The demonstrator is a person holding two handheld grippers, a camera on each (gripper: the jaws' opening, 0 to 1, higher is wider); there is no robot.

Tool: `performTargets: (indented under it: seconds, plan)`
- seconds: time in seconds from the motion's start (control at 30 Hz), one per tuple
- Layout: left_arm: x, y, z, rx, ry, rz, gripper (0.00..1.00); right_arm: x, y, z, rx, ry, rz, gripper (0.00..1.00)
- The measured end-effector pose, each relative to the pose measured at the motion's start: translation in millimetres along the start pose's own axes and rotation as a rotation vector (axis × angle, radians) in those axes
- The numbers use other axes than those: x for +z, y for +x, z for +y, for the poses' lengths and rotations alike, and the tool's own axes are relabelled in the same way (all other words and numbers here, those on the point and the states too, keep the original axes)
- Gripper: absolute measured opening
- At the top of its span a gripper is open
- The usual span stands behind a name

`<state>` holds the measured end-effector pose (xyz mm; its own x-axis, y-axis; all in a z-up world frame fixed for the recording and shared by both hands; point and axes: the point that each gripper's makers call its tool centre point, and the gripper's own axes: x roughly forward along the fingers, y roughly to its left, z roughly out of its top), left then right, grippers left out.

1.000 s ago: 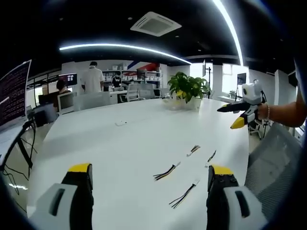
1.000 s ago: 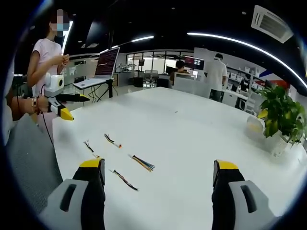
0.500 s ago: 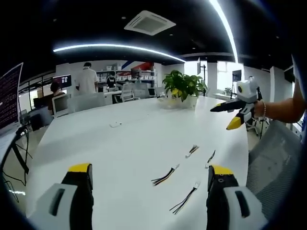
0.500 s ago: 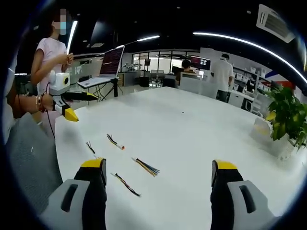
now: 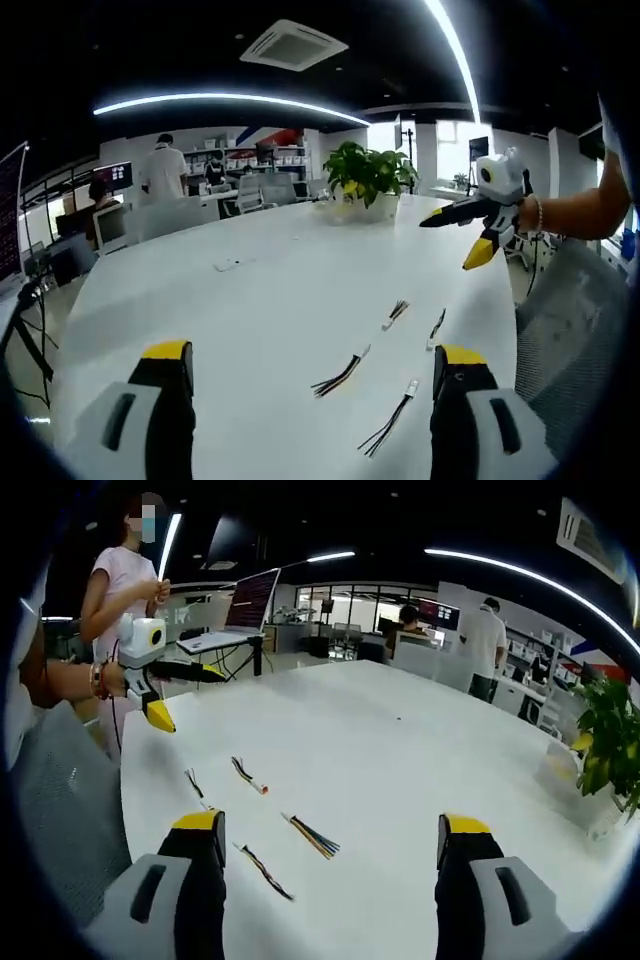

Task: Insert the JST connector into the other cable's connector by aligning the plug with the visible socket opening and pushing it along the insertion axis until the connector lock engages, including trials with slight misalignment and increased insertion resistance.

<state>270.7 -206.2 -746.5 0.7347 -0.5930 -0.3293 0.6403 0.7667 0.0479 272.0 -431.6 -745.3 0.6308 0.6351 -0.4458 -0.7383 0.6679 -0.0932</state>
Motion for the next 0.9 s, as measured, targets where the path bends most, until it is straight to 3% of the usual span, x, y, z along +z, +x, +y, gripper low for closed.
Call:
performTargets:
  seconds: [0.2,0.9]
  plan:
    - [-3.0,11.0,-9.6,-0.061,0.001,0.006,0.99,-0.5,7.3,5.2,0.038,-0.022,0.009,0.83]
    - [-0.9,36.4,-16.7,-0.137,0.042,0.009,0.95,-5.9,25.7,10.1,0.117,-0.089,0.026,0.72]
